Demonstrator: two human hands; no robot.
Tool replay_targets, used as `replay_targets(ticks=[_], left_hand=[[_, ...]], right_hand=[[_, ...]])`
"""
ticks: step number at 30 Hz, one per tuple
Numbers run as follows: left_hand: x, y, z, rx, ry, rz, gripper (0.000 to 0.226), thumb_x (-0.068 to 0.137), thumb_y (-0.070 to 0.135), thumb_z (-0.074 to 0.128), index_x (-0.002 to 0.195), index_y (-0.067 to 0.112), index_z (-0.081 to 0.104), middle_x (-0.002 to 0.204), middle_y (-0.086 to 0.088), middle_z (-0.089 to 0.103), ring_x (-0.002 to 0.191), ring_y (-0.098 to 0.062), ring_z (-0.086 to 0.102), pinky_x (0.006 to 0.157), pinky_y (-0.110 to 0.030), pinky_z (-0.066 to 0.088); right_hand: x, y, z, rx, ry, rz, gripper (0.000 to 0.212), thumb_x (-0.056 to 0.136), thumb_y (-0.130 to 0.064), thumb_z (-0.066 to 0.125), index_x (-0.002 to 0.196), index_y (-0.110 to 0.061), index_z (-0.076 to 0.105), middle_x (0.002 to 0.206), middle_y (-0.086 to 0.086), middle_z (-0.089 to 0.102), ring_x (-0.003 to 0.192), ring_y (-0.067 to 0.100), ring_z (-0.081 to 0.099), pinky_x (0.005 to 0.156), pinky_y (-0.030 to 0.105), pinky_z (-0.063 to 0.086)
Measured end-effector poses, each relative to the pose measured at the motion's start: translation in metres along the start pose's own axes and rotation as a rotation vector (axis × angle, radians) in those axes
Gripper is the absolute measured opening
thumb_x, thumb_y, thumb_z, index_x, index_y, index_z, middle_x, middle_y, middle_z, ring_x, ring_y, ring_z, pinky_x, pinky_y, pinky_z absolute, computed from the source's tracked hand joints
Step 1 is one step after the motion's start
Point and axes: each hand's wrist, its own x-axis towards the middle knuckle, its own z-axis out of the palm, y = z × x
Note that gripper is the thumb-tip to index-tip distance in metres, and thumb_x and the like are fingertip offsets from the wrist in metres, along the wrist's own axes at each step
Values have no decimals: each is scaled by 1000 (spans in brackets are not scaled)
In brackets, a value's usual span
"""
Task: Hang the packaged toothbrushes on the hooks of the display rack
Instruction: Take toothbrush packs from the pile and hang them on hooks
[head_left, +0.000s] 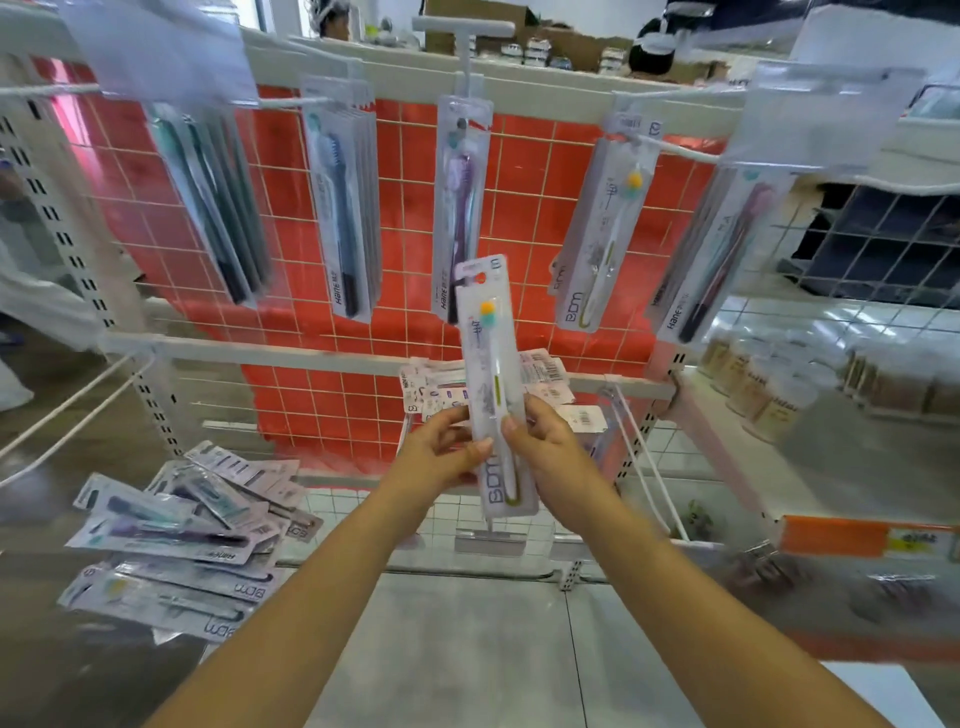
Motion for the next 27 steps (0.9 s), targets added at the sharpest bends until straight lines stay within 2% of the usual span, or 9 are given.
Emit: replay_targets(ticks=[3, 7, 10, 12, 15, 18, 22, 24, 27], left_hand=[[-3, -2, -8, -129, 6, 0, 34, 84, -4, 58, 115, 10, 56, 96, -8, 70, 82, -21, 70, 66, -32, 58], [-2, -1, -24, -158, 68, 24, 36, 80, -11, 58, 106, 14, 59, 85, -2, 73, 73, -16, 70, 58, -27, 56], [-2, -1, -40, -78, 115, 11, 39, 76, -13, 62, 111, 5, 58, 90, -7, 72, 79, -22, 70, 66, -33, 59], [0, -3, -51, -88, 155, -1, 37, 76, -12, 63, 108, 5, 58, 91, -8, 71, 79, -22, 69, 69, -35, 59], [3, -4, -65, -95, 191, -26, 31, 77, -11, 63, 97, 11, 59, 87, -6, 70, 77, -22, 68, 72, -39, 57], [7, -4, -74, -81, 181, -38, 33, 76, -11, 64, 99, 13, 60, 86, -3, 71, 76, -20, 69, 68, -37, 58], [11, -2, -85, -51, 180, -49, 34, 76, -10, 64, 103, 11, 59, 90, -6, 70, 79, -22, 68, 68, -36, 58], [12, -2, -91, -21, 183, -39, 36, 77, -9, 65, 106, 12, 59, 94, -7, 70, 83, -23, 68, 71, -39, 58], [13, -3, -104, -3, 202, -37, 35, 78, -7, 65, 105, 14, 60, 96, -7, 71, 88, -26, 67, 76, -44, 56]], right_hand=[[6, 8, 16, -41, -4, -13, 14, 95, -10, 49, 104, -17, 58, 92, 0, 68, 81, 10, 66, 73, 26, 55], [17, 10, 30, -100, 28, -15, 16, 94, -22, 53, 84, -16, 65, 79, 0, 67, 73, 12, 62, 71, 30, 54], [26, 16, 27, -192, 127, -43, 29, 90, -30, 55, 68, -14, 63, 60, -3, 62, 58, 10, 58, 61, 27, 50], [32, 24, 19, -283, 266, -92, 27, 88, -30, 59, 65, -16, 60, 63, -3, 62, 62, 13, 59, 62, 25, 49], [43, 36, 0, -466, 459, -139, 19, 89, -25, 62, 73, -13, 60, 71, -4, 61, 65, 11, 55, 55, 14, 42], [59, 48, -17, -694, 541, -136, 13, 88, -19, 64, 94, -8, 64, 89, 4, 65, 83, 19, 60, 70, 26, 48], [78, 57, -23, -1219, 325, -43, 49, 87, -7, 58, 134, -6, 44, 140, 12, 42, 127, 28, 40, 104, 38, 36], [82, 61, -25, -1467, 217, -16, 63, 84, -7, 60, 141, -8, 34, 147, 12, 32, 134, 29, 31, 109, 38, 29], [88, 73, -30, -1647, 178, 25, 61, 81, -11, 61, 136, -14, 36, 140, 7, 40, 131, 26, 34, 106, 40, 29]])
